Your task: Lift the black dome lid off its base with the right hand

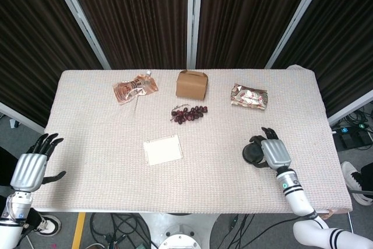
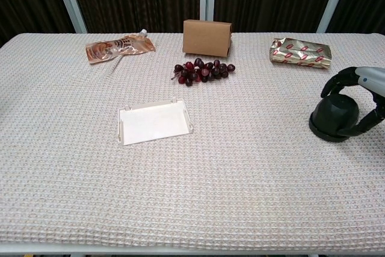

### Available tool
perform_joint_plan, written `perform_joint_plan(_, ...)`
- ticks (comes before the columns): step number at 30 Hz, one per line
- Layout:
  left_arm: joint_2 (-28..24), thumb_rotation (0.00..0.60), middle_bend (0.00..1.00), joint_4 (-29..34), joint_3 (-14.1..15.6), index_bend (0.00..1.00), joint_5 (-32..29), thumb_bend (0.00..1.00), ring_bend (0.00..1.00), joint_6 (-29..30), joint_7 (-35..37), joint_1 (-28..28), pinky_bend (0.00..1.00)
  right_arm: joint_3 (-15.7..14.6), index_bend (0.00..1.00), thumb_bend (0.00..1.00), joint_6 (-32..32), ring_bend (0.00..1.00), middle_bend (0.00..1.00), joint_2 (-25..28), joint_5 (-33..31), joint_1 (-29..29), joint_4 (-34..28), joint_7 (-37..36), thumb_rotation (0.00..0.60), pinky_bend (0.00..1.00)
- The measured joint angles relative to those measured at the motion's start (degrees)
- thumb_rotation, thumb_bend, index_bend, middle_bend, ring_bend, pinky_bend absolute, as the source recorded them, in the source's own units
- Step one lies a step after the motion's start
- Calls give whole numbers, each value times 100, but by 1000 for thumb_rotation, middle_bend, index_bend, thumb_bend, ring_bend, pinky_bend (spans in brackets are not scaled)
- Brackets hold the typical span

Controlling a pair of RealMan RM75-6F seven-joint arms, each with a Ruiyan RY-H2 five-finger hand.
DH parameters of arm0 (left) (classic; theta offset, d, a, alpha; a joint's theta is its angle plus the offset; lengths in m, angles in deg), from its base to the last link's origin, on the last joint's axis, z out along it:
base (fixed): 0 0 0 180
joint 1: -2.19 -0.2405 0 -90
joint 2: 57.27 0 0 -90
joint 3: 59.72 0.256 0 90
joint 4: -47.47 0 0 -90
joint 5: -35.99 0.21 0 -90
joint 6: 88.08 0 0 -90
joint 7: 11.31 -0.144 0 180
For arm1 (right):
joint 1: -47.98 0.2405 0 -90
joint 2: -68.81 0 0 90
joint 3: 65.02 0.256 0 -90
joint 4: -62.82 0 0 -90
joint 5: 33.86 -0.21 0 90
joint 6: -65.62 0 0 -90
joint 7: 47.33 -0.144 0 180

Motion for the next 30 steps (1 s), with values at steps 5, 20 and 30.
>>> perform_joint_plan(5,-5,600,107,0,3,166,4,24,76,-1,8,-1,304,22,380,65,85,12,390,24,21,-21,-48,4,600,0)
perform_joint_plan(20,-9,600,107,66,0,166,39,24,76,4,-55,18,304,261,383,68,644,21,397,605,134,-201,-598,-200,600,0)
perform_joint_plan(30,-7,600,107,89,-3,166,31,24,76,-12,-112,29,304,171,382,64,447,20,378,711,-211,-455,-58,-527,600,0)
